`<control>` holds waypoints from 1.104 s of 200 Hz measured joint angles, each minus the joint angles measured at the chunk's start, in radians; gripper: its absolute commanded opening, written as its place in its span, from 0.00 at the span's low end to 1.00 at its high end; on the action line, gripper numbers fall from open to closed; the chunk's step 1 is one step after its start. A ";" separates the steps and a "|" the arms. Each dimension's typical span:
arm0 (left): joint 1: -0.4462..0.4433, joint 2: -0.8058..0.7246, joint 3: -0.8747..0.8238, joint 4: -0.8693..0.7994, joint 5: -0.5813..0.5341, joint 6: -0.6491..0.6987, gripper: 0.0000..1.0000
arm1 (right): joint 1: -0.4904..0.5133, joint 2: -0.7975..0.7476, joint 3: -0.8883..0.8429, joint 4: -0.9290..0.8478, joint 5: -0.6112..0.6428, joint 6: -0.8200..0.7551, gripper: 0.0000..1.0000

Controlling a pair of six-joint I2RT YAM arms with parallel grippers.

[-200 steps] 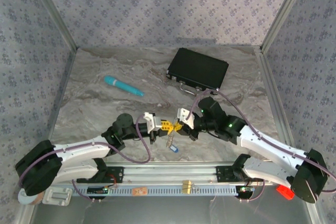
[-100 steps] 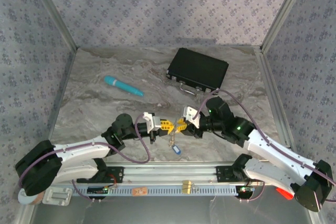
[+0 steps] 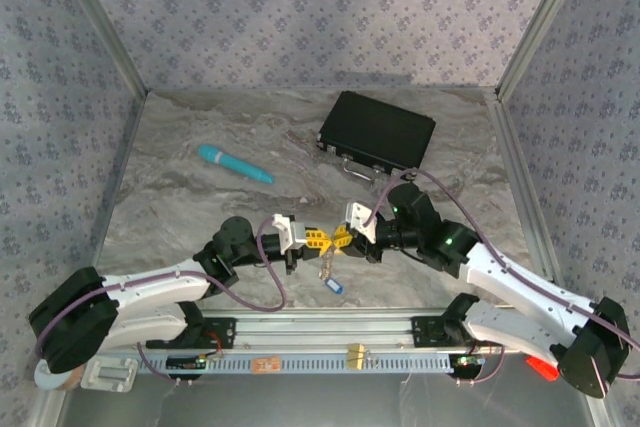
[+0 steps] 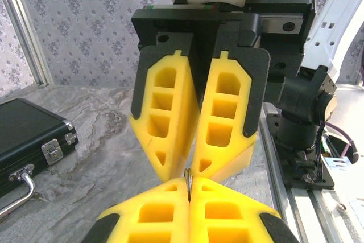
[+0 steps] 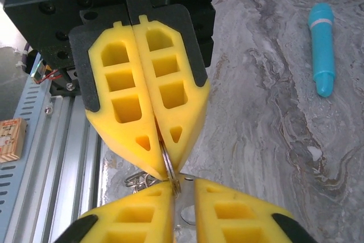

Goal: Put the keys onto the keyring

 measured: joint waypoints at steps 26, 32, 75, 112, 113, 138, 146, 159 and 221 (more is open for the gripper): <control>0.001 0.000 0.000 -0.005 -0.004 0.000 0.06 | 0.000 0.014 0.001 0.002 -0.020 -0.005 0.00; 0.001 0.000 0.000 -0.008 -0.007 0.001 0.13 | -0.001 0.018 0.003 -0.001 -0.021 -0.005 0.00; 0.000 -0.036 0.023 -0.152 -0.029 0.052 0.25 | 0.000 0.043 0.064 -0.092 0.002 -0.056 0.00; -0.006 -0.056 0.088 -0.320 -0.050 0.127 0.21 | 0.032 0.077 0.149 -0.224 0.078 -0.129 0.00; -0.006 -0.056 0.089 -0.321 -0.050 0.128 0.20 | 0.033 0.077 0.150 -0.227 0.080 -0.130 0.00; -0.008 -0.056 0.091 -0.365 -0.053 0.149 0.20 | 0.066 0.110 0.197 -0.305 0.144 -0.176 0.00; -0.008 -0.056 0.091 -0.371 -0.055 0.152 0.20 | 0.075 0.119 0.208 -0.319 0.159 -0.187 0.00; -0.008 -0.056 0.091 -0.373 -0.055 0.152 0.20 | 0.087 0.130 0.221 -0.340 0.182 -0.202 0.00; -0.008 -0.053 0.091 -0.367 -0.054 0.151 0.14 | 0.131 0.171 0.253 -0.380 0.231 -0.236 0.00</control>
